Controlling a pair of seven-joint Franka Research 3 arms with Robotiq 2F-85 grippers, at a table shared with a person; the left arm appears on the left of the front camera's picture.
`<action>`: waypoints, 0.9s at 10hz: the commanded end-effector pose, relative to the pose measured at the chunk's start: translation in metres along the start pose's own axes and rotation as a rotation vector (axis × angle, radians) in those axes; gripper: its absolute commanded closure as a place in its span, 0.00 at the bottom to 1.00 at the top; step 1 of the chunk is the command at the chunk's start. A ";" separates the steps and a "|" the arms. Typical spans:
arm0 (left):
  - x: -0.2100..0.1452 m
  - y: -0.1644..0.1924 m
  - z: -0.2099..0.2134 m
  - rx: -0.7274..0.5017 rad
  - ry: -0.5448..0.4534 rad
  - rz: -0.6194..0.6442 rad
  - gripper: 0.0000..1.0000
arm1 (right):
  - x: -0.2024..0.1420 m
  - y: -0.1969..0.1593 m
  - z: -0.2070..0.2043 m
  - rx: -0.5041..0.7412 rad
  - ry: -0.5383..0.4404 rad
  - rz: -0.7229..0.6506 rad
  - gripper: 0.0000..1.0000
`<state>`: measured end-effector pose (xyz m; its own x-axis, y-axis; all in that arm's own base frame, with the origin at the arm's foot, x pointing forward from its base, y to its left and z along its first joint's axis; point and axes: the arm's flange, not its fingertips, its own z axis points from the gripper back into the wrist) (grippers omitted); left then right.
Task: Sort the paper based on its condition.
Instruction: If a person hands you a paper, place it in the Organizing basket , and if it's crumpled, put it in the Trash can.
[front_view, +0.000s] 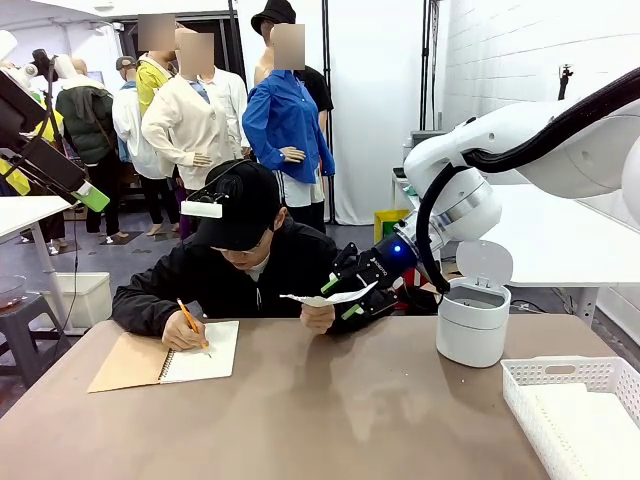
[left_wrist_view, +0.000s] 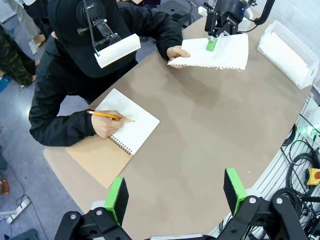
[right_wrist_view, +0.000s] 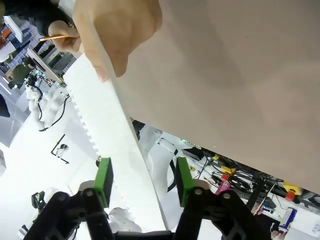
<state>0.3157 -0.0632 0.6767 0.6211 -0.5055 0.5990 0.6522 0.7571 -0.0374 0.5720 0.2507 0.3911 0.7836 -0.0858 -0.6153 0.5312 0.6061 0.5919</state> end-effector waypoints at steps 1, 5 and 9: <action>0.000 0.001 0.000 0.002 -0.005 0.000 0.00 | -0.003 -0.006 0.003 0.030 -0.005 0.015 1.00; 0.000 0.001 0.000 0.002 -0.005 0.000 0.00 | -0.004 -0.007 0.005 0.032 0.008 0.028 1.00; 0.000 0.001 0.000 0.002 -0.005 0.000 0.00 | -0.013 -0.004 0.013 0.050 0.015 0.062 1.00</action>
<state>0.3157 -0.0632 0.6767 0.6211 -0.5055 0.5990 0.6522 0.7571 -0.0374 0.5722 0.2455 0.4010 0.8033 -0.0680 -0.5916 0.5057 0.6026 0.6174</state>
